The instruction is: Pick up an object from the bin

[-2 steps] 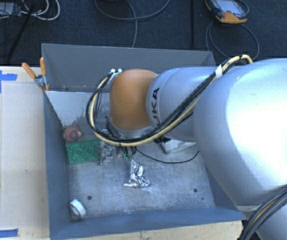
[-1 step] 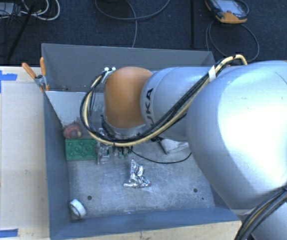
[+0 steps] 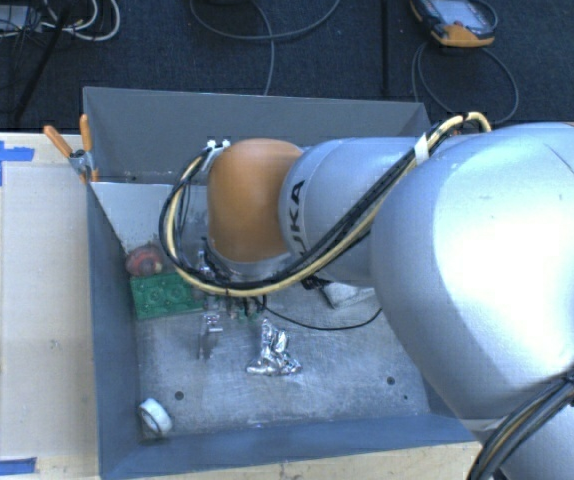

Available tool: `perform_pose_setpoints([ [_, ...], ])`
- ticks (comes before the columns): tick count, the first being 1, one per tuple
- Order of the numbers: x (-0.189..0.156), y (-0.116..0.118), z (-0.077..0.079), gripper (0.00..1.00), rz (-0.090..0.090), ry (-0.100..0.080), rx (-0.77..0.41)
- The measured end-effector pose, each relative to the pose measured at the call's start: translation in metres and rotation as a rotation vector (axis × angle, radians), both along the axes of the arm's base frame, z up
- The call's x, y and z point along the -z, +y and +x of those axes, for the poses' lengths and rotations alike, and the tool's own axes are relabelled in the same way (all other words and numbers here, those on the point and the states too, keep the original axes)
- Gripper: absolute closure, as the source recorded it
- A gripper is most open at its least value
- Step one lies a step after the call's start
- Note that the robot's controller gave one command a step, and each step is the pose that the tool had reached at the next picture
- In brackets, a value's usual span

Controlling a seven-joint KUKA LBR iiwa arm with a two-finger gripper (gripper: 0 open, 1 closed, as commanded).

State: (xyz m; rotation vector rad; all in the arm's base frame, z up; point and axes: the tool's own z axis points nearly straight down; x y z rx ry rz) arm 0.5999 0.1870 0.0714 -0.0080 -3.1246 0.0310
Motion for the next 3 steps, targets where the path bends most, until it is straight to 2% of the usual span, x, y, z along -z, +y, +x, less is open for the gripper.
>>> perform_pose_setpoints([
  [1, -0.007, -0.059, 0.014, 0.0, 0.022, 0.004, 0.13],
  [2, -0.003, -0.11, -0.025, 0.0, 0.025, -0.03, 0.105],
  [3, -0.002, -0.163, -0.098, 0.0, 0.022, -0.03, -0.165],
])
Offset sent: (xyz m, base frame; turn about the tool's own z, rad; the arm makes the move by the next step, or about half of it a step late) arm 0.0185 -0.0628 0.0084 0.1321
